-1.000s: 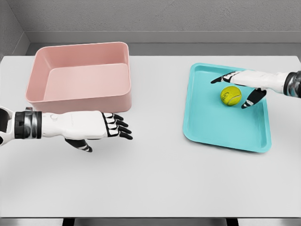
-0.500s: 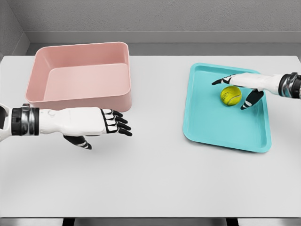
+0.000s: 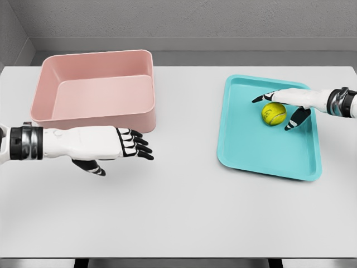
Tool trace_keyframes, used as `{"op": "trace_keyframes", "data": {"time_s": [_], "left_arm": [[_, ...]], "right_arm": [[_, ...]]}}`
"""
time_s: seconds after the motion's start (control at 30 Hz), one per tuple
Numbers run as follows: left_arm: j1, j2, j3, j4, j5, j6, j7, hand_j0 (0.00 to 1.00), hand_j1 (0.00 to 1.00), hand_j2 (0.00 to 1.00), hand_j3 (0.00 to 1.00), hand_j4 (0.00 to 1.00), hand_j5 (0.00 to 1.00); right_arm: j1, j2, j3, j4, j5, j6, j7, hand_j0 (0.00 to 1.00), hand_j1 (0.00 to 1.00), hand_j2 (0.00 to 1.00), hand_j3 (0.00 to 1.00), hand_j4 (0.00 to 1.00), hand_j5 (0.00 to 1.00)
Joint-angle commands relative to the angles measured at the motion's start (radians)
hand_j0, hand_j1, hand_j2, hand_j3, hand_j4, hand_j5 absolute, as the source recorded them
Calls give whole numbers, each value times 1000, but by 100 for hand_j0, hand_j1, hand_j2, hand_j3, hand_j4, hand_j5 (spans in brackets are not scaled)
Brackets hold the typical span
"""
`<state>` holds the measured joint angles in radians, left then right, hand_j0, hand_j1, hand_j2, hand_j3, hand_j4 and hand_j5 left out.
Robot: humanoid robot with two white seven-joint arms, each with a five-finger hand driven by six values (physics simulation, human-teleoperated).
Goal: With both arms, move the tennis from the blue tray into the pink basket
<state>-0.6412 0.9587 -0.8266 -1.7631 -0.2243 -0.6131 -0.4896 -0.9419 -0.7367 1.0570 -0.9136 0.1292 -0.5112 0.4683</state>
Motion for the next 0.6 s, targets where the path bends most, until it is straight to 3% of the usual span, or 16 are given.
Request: {"op": "trace_keyframes", "data": {"time_s": [0.0, 0.4, 0.57], "left_arm": [[0, 2, 3, -1, 6, 2, 0, 100, 100, 100, 100, 100, 100], [-8, 5, 3, -1, 5, 2, 2, 100, 100, 100, 100, 100, 100], [-6, 5, 3, 1, 5, 2, 2, 100, 100, 100, 100, 100, 100]], "right_arm": [[0, 3, -2, 1, -5, -1, 0, 94, 94, 94, 94, 94, 94], [0, 3, 6, 1, -5, -6, -2, 75, 75, 75, 75, 75, 75], [2, 5, 14, 1, -5, -4, -2, 72, 72, 72, 72, 72, 72]]}}
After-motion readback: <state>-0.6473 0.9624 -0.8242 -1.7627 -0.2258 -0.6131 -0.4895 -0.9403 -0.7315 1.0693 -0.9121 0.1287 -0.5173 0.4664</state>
